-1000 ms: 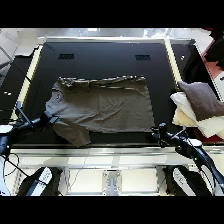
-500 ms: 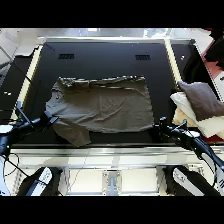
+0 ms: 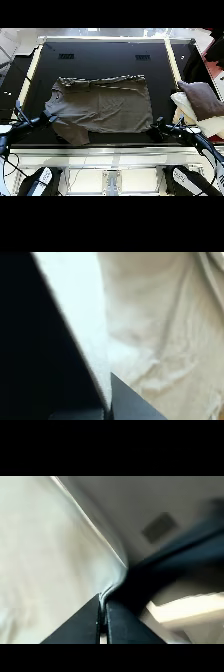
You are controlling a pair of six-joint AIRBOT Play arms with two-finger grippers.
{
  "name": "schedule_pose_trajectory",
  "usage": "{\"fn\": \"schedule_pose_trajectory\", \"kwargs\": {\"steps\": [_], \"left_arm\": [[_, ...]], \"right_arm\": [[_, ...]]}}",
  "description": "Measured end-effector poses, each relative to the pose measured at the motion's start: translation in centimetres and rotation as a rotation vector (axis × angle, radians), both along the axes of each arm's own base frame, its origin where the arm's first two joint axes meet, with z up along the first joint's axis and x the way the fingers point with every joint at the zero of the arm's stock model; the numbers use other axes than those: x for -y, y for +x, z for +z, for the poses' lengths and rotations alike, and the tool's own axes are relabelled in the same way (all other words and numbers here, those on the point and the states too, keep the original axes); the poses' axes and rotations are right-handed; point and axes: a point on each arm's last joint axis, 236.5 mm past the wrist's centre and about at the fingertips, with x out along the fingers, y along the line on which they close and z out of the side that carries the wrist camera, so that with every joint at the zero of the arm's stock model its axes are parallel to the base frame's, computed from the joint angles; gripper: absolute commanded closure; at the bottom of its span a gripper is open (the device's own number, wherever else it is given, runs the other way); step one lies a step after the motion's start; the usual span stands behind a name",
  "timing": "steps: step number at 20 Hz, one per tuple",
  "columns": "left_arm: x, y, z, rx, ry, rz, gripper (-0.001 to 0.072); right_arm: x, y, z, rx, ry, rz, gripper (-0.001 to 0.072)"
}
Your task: Fold the shirts.
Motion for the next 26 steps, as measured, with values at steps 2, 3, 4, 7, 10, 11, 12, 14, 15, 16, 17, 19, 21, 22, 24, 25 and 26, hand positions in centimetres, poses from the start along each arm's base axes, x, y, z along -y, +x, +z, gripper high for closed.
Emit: {"fn": "schedule_pose_trajectory", "kwargs": {"steps": [2, 3, 4, 7, 10, 11, 12, 14, 15, 16, 17, 19, 21, 22, 24, 25, 26], "left_arm": [[0.2, 0.4, 4.0, 0.116, 0.062, -0.034, 0.0695], [0.2, 0.4, 6.4, 0.178, 0.11, -0.05, 0.0696], [0.2, 0.2, 9.0, 0.243, 0.17, -0.062, 0.0696], [-0.1, -1.6, 18.0, 0.439, 0.366, -0.041, 0.0696], [-0.4, -4.3, 27.4, 0.614, 0.556, 0.027, 0.0696], [-0.6, -5.0, 30.1, 0.656, 0.603, 0.048, 0.0696], [-0.7, -5.5, 32.8, 0.697, 0.645, 0.066, 0.0696], [-1.3, -5.4, 37.1, 0.749, 0.689, 0.093, 0.0696], [-1.8, -4.8, 38.6, 0.756, 0.703, 0.098, 0.0695], [-2.3, -3.9, 39.4, 0.751, 0.704, 0.096, 0.0695], [-2.8, -2.7, 39.4, 0.73, 0.692, 0.082, 0.0695], [-3.3, 0.4, 37.3, 0.643, 0.634, 0.012, 0.0695], [-2.8, 4.0, 33.0, 0.521, 0.556, -0.11, 0.0695], [-2.2, 5.6, 30.6, 0.462, 0.519, -0.174, 0.0695], [-0.4, 8.9, 25.4, 0.35, 0.459, -0.302, 0.0695], [0.4, 10.5, 22.7, 0.296, 0.447, -0.353, 0.0696], [1.1, 12.2, 19.7, 0.241, 0.448, -0.394, 0.0695]], "right_arm": [[-0.5, 1.9, 5.1, 0.154, -0.033, 0.093, 0.0699], [-0.7, 2.6, 8.3, 0.243, -0.074, 0.152, 0.0699], [-0.8, 2.7, 11.4, 0.321, -0.13, 0.212, 0.0699], [0.2, 1.5, 22.7, 0.553, -0.39, 0.315, 0.07], [2.0, -2.3, 35.7, 0.804, -0.695, 0.257, 0.07], [2.4, -3.9, 39.5, 0.876, -0.776, 0.224, 0.07], [2.6, -5.5, 42.7, 0.939, -0.841, 0.193, 0.07], [3.0, -7.6, 47.4, 1.019, -0.938, 0.145, 0.07], [3.3, -7.9, 48.8, 1.039, -0.966, 0.13, 0.07], [3.6, -7.6, 49.4, 1.038, -0.979, 0.127, 0.07], [4.0, -6.6, 49.2, 1.012, -0.983, 0.137, 0.07], [4.9, -3.5, 47.8, 0.941, -0.96, 0.169, 0.07], [5.9, 0.8, 44.8, 0.839, -0.918, 0.225, 0.07], [6.4, 3.1, 42.9, 0.785, -0.893, 0.25, 0.0699], [7.7, 7.9, 37.8, 0.655, -0.834, 0.303, 0.0699], [8.3, 9.9, 35.2, 0.595, -0.807, 0.326, 0.0699], [8.8, 12.0, 32.2, 0.533, -0.776, 0.347, 0.0699]]}}
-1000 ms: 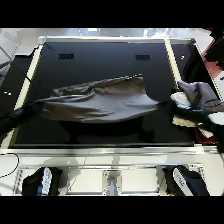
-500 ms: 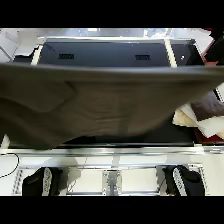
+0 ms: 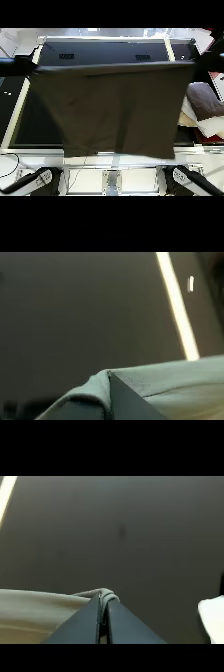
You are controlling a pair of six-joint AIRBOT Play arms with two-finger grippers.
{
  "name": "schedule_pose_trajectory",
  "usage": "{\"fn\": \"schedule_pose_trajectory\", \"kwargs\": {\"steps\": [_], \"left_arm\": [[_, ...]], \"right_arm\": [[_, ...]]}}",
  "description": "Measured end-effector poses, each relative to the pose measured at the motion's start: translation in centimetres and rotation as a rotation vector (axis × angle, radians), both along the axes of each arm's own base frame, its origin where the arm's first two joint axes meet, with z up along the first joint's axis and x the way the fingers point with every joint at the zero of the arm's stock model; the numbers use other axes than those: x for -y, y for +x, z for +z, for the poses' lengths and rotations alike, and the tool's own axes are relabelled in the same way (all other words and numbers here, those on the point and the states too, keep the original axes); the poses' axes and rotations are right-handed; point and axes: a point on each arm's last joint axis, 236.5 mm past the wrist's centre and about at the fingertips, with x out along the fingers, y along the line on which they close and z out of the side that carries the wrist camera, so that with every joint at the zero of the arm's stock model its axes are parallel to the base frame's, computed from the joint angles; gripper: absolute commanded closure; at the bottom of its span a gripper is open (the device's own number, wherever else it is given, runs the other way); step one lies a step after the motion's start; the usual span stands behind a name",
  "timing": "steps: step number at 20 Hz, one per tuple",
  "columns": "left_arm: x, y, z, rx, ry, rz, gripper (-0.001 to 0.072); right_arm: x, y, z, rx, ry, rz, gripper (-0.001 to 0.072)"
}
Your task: Fold the shirts.
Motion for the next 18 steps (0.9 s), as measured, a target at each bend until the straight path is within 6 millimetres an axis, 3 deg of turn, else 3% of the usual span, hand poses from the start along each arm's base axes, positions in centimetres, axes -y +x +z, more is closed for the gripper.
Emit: {"fn": "schedule_pose_trajectory", "kwargs": {"steps": [2, 5, 8, 10, 13, 18], "left_arm": [[0.5, 3.7, -5.3, -0.066, 0.049, 0.005, 0.0695], [0.7, 8.7, -11.3, -0.089, 0.079, 0.08, 0.0695], [1.1, 11.1, -16.8, -0.132, 0.1, 0.11, 0.0695], [1.4, 11.3, -19.7, -0.181, 0.107, 0.106, 0.0694], [1.9, 10.1, -22.2, -0.269, 0.109, 0.084, 0.0695], [1.8, 4.7, -25.2, -0.502, 0.179, -0.013, 0.0694]], "right_arm": [[0.8, 3.7, -5.3, -0.097, 0.045, -0.008, 0.07], [1.2, 8.1, -11.8, -0.173, 0.096, -0.029, 0.0699], [-0.1, 11.2, -17.6, -0.222, 0.11, -0.026, 0.0699], [-1.4, 12.3, -20.6, -0.25, 0.103, -0.012, 0.0699], [-2.5, 12.7, -23.2, -0.283, 0.071, 0.01, 0.07], [-1.0, 10.4, -26.1, -0.417, 0.01, 0.015, 0.0699]]}}
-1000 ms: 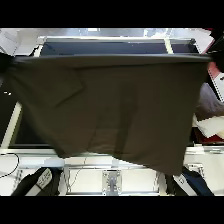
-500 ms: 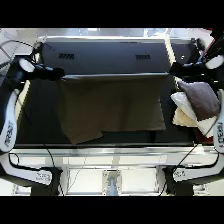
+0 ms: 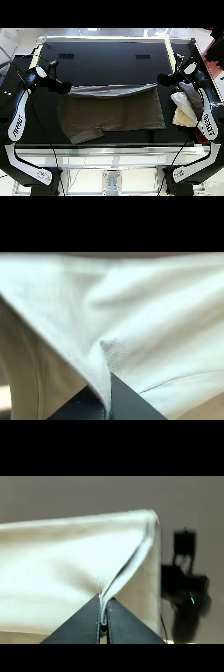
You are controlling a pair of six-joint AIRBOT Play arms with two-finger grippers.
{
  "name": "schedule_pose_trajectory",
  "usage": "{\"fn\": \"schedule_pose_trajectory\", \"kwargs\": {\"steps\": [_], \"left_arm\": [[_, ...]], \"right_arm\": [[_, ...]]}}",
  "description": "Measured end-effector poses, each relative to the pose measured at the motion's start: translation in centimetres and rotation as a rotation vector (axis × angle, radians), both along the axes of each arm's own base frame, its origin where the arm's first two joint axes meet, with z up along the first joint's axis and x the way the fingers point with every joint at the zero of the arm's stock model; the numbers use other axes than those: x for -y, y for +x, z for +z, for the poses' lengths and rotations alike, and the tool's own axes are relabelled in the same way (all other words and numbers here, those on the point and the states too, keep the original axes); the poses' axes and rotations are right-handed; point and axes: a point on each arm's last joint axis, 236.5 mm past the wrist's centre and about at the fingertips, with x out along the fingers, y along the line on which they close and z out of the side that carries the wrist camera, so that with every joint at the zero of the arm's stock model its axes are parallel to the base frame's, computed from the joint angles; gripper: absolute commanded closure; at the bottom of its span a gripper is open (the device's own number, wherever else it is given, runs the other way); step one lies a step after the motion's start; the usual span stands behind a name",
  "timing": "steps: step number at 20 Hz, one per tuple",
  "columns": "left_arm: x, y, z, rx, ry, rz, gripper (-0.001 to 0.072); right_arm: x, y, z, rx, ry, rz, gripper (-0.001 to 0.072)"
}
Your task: Fold the shirts.
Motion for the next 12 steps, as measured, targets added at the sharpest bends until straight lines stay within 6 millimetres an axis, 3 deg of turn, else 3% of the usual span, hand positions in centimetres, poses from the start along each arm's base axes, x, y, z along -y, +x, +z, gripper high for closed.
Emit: {"fn": "schedule_pose_trajectory", "kwargs": {"steps": [2, 6, 7, 8, 9, 12], "left_arm": [[-0.4, -1.8, -0.6, -0.078, 0.023, -0.021, 0.0693], [-0.9, -3.3, -1.2, -0.144, 0.053, -0.038, 0.0681], [-1.0, -3.4, -1.3, -0.151, 0.057, -0.039, 0.0612], [-1.0, -3.6, -1.4, -0.156, 0.059, -0.041, 0.0234], [-1.1, -3.6, -1.5, -0.16, 0.063, -0.041, -0.0013], [-1.2, -3.7, -1.4, -0.163, 0.064, -0.036, -0.0002]], "right_arm": [[0.3, -0.7, -0.5, -0.035, -0.01, 0.001, 0.0698], [-0.6, -1.9, -1.6, -0.088, -0.035, 0.041, 0.0692], [-0.9, -2.5, -2.1, -0.111, -0.042, 0.055, 0.057], [-1.2, -3.1, -2.7, -0.138, -0.047, 0.066, 0.033], [-1.3, -3.9, -3.3, -0.168, -0.055, 0.078, 0.0245], [-1.3, -5.7, -4.2, -0.235, -0.075, 0.104, 0.0246]]}}
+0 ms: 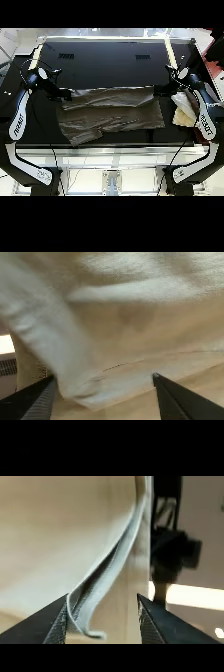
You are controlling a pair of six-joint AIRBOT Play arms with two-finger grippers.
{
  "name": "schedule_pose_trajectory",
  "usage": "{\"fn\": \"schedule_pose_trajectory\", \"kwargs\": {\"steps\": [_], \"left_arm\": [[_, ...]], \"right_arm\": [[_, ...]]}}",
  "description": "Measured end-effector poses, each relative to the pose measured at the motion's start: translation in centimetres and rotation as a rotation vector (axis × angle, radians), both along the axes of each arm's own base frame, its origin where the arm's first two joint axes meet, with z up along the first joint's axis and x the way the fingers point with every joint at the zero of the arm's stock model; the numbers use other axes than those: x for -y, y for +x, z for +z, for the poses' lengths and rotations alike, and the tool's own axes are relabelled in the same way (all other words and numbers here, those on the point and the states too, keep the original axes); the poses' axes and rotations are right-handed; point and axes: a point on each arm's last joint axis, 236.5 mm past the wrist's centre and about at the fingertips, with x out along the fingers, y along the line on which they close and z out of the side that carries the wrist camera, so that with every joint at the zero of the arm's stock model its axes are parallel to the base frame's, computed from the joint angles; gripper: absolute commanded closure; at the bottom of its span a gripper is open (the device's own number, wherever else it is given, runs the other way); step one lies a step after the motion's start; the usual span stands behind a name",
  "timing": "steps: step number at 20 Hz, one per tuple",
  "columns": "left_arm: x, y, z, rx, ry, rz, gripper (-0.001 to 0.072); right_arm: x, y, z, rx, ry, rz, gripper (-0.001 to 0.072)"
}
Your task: Fold the shirts.
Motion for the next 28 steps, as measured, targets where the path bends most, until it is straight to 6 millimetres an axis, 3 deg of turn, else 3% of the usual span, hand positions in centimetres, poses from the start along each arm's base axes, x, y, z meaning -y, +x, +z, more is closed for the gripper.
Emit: {"fn": "schedule_pose_trajectory", "kwargs": {"steps": [3, 6, 9, 11, 14, 19, 21, 22, 24, 26, 28], "left_arm": [[-0.6, 0.1, 1.4, 0.025, -0.001, 0.028, -0.0001], [-2.4, -0.2, 5.6, 0.101, 0.002, 0.081, -0.0001], [-5.0, -3.8, 9.3, 0.163, 0.01, 0.156, -0.0001], [-6.0, -7.3, 9.7, 0.194, 0.007, 0.217, 0.0013], [-5.1, -12.9, 8.1, 0.209, -0.032, 0.271, 0.0011], [-0.5, -20.6, 3.0, 0.075, -0.188, 0.357, 0.0012], [1.8, -22.6, 1.3, 0.005, -0.277, 0.401, 0.0042], [2.8, -23.5, 0.6, -0.024, -0.316, 0.421, 0.013], [4.3, -25.2, -0.9, -0.082, -0.372, 0.456, 0.0139], [5.4, -26.2, -1.9, -0.114, -0.413, 0.486, 0.014], [5.9, -25.8, -2.2, -0.09, -0.449, 0.505, 0.0183]], "right_arm": [[1.0, -1.2, 1.6, -0.007, -0.058, 0.024, 0.0246], [4.9, -2.3, 6.1, 0.053, -0.211, 0.029, 0.0246], [9.9, -3.9, 11.7, 0.137, -0.305, -0.063, 0.0246], [12.5, -5.4, 14.5, 0.178, -0.316, -0.147, 0.0246], [12.8, -6.7, 17.4, 0.236, -0.26, -0.206, 0.0247], [11.3, -7.0, 19.3, 0.295, -0.168, -0.209, 0.0247], [10.7, -6.9, 19.7, 0.307, -0.144, -0.204, 0.0247], [10.6, -6.9, 19.7, 0.309, -0.137, -0.202, 0.0247], [10.0, -6.8, 19.9, 0.318, -0.113, -0.193, 0.0247], [9.6, -6.7, 20.1, 0.324, -0.097, -0.186, 0.0247], [9.2, -6.6, 20.2, 0.329, -0.08, -0.181, 0.0247]]}}
